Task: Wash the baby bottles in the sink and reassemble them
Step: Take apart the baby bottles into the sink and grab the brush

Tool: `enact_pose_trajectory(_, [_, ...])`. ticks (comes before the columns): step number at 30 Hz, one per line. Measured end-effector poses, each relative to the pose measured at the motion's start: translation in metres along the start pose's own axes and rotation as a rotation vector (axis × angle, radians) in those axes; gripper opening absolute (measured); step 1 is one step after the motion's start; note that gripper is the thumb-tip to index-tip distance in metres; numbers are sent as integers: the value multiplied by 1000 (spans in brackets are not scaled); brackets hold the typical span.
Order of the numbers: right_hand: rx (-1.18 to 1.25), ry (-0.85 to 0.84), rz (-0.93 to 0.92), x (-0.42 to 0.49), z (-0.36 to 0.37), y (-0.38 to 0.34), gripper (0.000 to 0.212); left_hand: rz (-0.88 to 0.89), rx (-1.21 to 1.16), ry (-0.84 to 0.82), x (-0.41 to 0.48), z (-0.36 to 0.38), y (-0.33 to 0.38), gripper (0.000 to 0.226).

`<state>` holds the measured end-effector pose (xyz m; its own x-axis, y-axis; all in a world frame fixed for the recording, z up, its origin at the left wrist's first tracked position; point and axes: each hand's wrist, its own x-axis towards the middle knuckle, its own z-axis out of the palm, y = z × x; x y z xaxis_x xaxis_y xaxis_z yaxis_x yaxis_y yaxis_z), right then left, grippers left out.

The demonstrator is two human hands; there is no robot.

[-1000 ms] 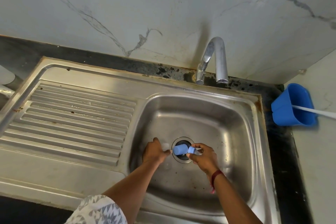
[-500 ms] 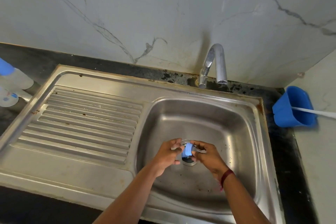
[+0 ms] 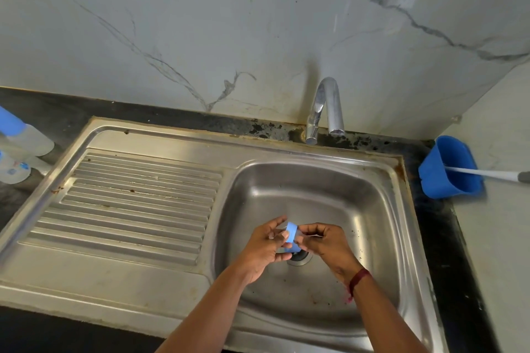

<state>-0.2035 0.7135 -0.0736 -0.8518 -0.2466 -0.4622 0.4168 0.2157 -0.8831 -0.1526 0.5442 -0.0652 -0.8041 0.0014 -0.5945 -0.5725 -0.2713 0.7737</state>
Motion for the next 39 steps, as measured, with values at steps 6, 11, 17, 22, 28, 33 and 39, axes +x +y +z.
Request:
enact_pose_trajectory(6, [-15, 37, -7, -1, 2, -3, 14, 29, 77, -63, -1, -2, 8, 29])
enact_pose_trajectory(11, [-37, 54, -26, -4, 3, -10, 10, 51, 117, -65, -1, -1, 12, 32])
enact_pose_trajectory(17, [-116, 78, -74, -5, 6, -15, 10, 88, 110, -46, -4, 4, 15, 31])
enact_pose_trajectory(22, [-22, 123, -69, -7, 13, -15, 11, 97, 108, -41, -7, 3, 17, 29])
enact_pose_trajectory(28, [60, 44, -13, -9, 11, -10, 18, 94, 179, 6, -6, -1, 15, 37])
enact_pose_trajectory(33, [125, 37, 13, -14, 7, -4, 24, 87, 155, 2, -9, 2, 9, 38])
enact_pose_trajectory(39, [142, 91, 21, -17, 5, -1, 17, 98, 170, -27, -11, 9, 9, 38])
